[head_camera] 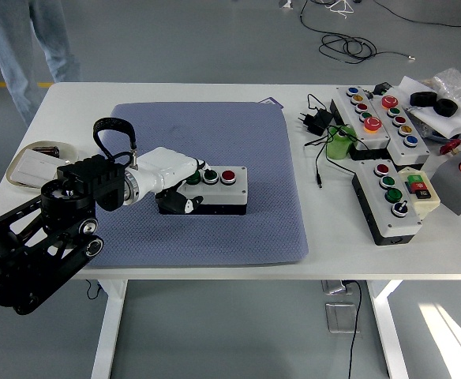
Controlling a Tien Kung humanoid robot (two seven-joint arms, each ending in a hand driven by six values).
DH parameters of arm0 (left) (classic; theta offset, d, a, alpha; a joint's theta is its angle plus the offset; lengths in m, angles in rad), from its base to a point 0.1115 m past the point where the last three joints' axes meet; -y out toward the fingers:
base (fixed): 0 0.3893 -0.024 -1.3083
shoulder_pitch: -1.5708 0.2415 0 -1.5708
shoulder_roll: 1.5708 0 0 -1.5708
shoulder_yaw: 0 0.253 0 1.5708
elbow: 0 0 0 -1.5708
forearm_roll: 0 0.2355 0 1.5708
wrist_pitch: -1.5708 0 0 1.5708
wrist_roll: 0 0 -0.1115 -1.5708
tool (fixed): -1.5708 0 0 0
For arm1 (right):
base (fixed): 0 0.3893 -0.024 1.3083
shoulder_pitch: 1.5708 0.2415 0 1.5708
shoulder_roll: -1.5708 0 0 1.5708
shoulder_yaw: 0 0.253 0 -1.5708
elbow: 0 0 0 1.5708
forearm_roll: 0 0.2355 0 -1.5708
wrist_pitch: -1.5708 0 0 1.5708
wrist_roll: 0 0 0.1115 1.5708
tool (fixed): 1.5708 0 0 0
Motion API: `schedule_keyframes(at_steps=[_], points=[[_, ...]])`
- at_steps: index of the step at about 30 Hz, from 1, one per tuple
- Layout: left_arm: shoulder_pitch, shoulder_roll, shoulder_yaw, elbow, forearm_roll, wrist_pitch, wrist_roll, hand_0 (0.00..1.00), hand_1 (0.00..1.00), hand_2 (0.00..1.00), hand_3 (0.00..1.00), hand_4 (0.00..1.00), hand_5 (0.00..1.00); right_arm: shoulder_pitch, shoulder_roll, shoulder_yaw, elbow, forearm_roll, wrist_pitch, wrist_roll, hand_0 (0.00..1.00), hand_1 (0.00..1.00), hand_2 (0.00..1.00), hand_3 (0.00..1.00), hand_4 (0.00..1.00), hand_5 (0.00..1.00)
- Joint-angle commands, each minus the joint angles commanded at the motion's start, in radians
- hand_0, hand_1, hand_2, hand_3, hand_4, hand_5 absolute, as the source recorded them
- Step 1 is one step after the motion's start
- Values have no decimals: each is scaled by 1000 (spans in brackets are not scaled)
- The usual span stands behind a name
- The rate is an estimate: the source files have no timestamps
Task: Pick up the button,place it on the desk,press the button,press the button
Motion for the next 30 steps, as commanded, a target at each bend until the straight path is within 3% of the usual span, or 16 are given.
schedule_keyframes(at_steps=[13,22,30], points=[[-2,1,9,0,0,-18,7,2,48,104,837,549,408,2,0,-1,0,1,0,1,787,797,817,751,412,479],[-5,-8,-10,-28,7,86,-37,2,43,96,842,540,393,3,-1,-1,0,-2,1,0,787,797,817,751,412,479],[-17,-23,22,-22,-1,90,-42,2,44,95,840,539,390,3,-2,5,0,-7,0,0,787,797,817,751,412,479]])
